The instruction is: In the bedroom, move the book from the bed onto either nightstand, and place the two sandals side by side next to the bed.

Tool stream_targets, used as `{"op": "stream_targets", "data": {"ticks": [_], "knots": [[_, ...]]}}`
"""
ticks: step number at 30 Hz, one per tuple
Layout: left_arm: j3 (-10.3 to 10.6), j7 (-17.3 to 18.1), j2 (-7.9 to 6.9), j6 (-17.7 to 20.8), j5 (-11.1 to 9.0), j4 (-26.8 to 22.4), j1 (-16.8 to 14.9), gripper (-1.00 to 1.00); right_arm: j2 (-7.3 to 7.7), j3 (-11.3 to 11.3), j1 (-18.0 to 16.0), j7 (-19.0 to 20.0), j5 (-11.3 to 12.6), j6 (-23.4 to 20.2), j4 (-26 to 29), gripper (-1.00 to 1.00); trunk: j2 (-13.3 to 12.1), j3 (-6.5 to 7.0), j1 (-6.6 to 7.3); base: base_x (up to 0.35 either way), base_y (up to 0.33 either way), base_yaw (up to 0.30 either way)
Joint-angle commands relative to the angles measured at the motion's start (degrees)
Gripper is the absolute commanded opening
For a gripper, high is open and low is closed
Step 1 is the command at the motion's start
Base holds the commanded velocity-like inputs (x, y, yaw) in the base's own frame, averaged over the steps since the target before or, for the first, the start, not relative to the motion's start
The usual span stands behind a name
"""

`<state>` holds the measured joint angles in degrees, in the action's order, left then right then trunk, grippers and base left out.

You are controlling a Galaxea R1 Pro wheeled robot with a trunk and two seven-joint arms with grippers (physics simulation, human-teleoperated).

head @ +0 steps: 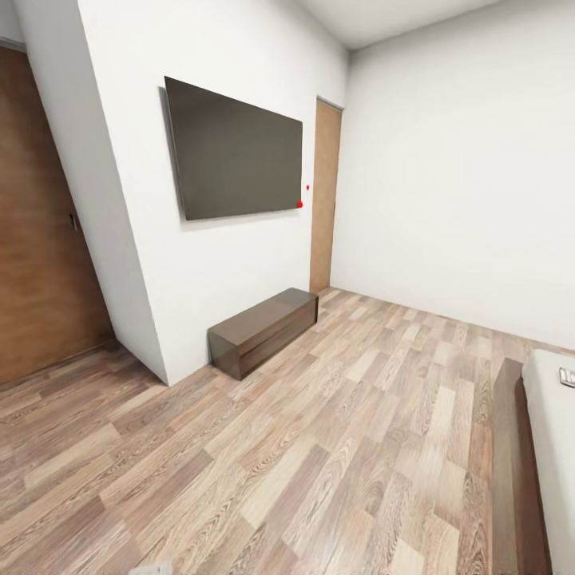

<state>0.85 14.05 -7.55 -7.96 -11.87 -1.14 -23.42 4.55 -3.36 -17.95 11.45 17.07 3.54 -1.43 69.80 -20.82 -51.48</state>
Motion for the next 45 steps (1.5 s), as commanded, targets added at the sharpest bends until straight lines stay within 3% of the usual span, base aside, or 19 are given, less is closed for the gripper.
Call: {"op": "stream_targets", "data": {"ticks": [1,12,45], "knots": [[0.11,0.28,-0.01,-0.13,-0.44,0.08,-0.05,1.0,0.02,-0.32,-0.07,0.33,0.24,0.24,-0.15,1.0,0.04,-0.16,0.0,0.0,0.0,0.0],[0.11,0.28,-0.01,-0.13,-0.44,0.08,-0.05,1.0,0.02,-0.33,-0.07,0.36,0.26,0.24,-0.15,1.0,0.04,-1.15,0.0,0.0,0.0,-0.013],[0.11,0.28,-0.05,-0.13,-0.44,0.08,-0.05,1.0,0.02,-0.33,-0.07,0.38,0.31,0.24,-0.16,1.0,-12.79,4.41,7.03,0.0,0.0,-0.004]]}}
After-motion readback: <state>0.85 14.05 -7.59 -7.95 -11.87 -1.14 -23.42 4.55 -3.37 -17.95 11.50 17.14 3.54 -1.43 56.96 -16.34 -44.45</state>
